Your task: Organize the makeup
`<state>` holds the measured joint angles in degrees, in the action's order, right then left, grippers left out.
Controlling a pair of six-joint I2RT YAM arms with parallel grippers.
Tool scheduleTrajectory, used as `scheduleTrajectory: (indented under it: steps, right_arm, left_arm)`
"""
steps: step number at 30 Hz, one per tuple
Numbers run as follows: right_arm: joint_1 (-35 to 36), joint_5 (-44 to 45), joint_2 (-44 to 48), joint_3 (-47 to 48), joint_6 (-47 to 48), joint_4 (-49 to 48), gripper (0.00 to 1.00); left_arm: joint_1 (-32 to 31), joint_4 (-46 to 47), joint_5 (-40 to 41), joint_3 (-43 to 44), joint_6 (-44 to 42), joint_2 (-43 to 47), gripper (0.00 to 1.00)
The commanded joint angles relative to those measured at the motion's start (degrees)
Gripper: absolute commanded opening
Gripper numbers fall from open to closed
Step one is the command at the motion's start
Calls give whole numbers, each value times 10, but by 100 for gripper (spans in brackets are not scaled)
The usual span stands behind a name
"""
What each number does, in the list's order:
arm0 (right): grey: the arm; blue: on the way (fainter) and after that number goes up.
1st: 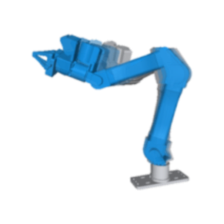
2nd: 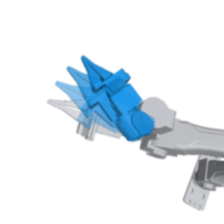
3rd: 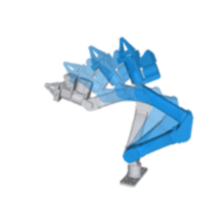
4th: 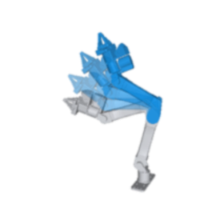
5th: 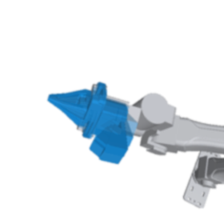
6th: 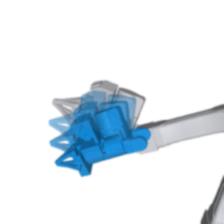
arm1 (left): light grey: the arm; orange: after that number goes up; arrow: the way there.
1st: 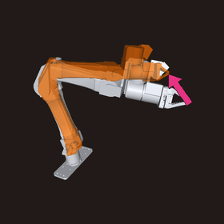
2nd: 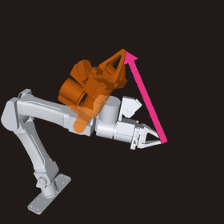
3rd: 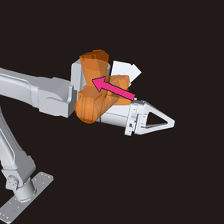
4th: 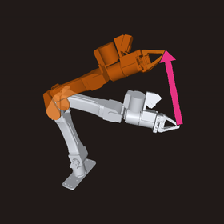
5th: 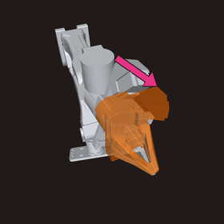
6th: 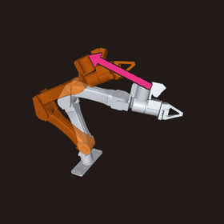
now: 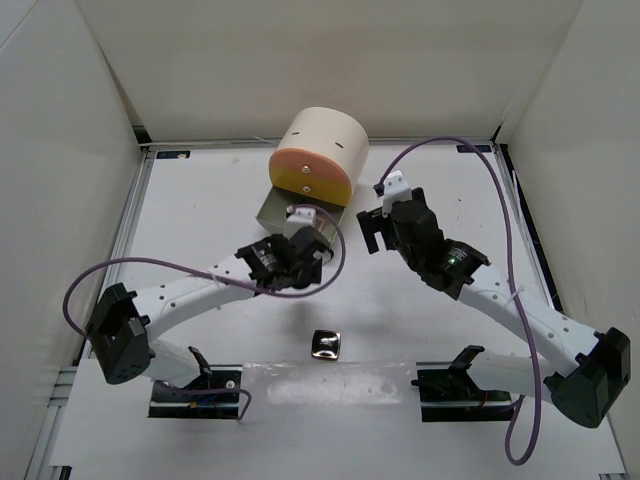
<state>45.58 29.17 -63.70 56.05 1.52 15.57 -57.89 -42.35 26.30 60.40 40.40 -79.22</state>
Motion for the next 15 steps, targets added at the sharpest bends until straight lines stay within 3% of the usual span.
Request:
scheduleTrajectory:
  steps: [1,8,11,13,15]
  right_arm:
    - [-16,19,18,-7,-41,-3,99]
    - [-16,-49,39,-43,-33,57,99]
    - [-15,-86,45,-59,-29,75,99]
    - [-9,-98,52,-65,-29,80,99]
    - [-2,-116,55,-71,-3,89,99]
  left_arm:
    - [81,103,82,42,-56,-37,45]
    - [206,246,-12,125,-128,-132,49]
    - [221,246,-6,174,-139,-185,52]
    - [231,243,-15,206,-150,-220,57]
    - [237,222,-31,224,-149,-247,70]
